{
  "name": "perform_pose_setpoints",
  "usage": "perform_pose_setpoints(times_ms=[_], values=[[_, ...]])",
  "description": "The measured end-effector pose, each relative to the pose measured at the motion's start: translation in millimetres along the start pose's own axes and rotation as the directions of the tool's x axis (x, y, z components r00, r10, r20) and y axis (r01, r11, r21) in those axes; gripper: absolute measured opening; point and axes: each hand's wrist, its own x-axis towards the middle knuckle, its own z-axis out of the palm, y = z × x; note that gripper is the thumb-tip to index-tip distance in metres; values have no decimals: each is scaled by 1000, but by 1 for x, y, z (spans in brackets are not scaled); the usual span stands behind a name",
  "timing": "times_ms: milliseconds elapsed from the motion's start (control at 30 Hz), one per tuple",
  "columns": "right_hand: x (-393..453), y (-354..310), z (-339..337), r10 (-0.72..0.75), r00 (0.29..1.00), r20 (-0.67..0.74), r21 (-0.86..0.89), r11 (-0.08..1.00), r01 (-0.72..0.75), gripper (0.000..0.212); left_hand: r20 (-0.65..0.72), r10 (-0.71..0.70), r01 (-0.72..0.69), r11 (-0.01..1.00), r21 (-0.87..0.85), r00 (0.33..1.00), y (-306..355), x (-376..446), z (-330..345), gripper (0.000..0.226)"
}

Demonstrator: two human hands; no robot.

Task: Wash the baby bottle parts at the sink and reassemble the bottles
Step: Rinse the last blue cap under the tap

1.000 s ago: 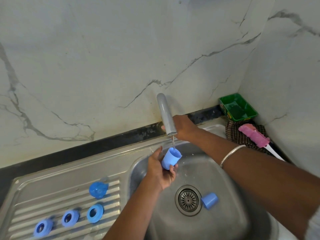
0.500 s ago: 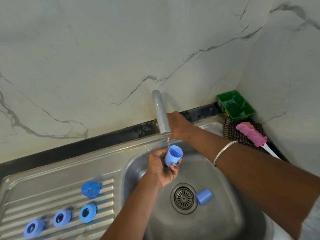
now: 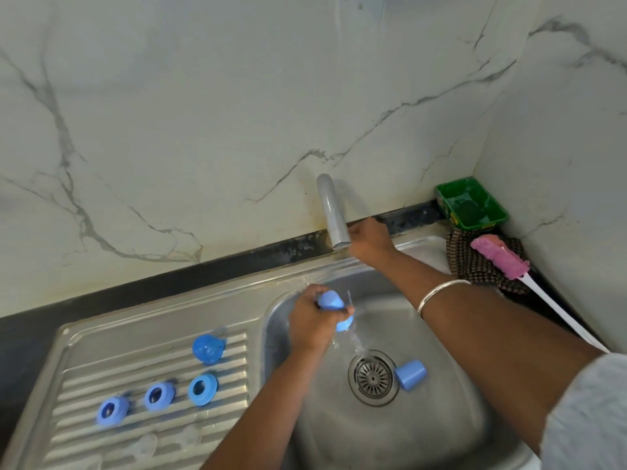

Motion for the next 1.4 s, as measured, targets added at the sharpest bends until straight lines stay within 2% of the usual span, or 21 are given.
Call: perform_pose_setpoints(times_ms=[133,267,333,467,600,700,800,867,967,1000,1100,1167,1200,1267,1300,1400], values=[[-26,1,2,24,998,63,79,996,-29,24,-3,127,-126,989,74,992,-22,-22,-17,41],[-86,18,17,96,977,193,231,963,-140,14,-9,115,-113,988,108,993,-35,-44,-28,47],[-122,32,27,102,959,265,249,954,-170,23,-5,100,-99,990,103,995,-39,-56,-30,46],[-190,52,37,43,941,336,224,967,-124,40,40,125,-127,991,46,991,-51,-89,-30,39],[-226,64,42,20,936,352,222,969,-104,20,98,127,-130,991,24,987,-68,-121,-23,38],[-237,70,44,-4,934,356,157,986,-56,25,114,131,-133,991,12,985,-75,-136,-24,40],[-243,82,44,-30,934,356,-3,999,34,31,248,108,-134,987,90,963,-79,-144,-26,43],[-244,91,44,-38,940,338,-110,991,80,31,271,54,-107,977,185,961,-84,-148,-28,41],[-240,96,36,-28,946,323,-319,938,137,37,155,-5,-35,966,257,988,-89,-149,-29,26],[-238,95,32,-50,948,313,-341,926,162,38,102,-10,-17,966,257,995,-88,-150,-31,20],[-235,82,24,-268,944,194,-214,927,308,39,-29,24,-16,971,238,999,-83,-152,-38,11],[-233,78,21,-415,900,134,-169,885,433,42,-104,48,-26,978,208,993,-80,-154,-43,12],[-232,78,20,-435,884,170,-197,864,463,43,-133,55,-28,981,194,990,-78,-155,-45,12],[-227,80,20,-345,885,311,-331,834,441,43,-162,46,-15,982,188,986,-78,-157,-48,13],[-226,81,22,-318,891,325,-349,835,425,42,-164,41,-9,982,190,986,-78,-158,-49,14],[-226,80,29,-388,890,239,-207,875,437,39,-166,39,-8,983,183,985,-80,-162,-51,16]])
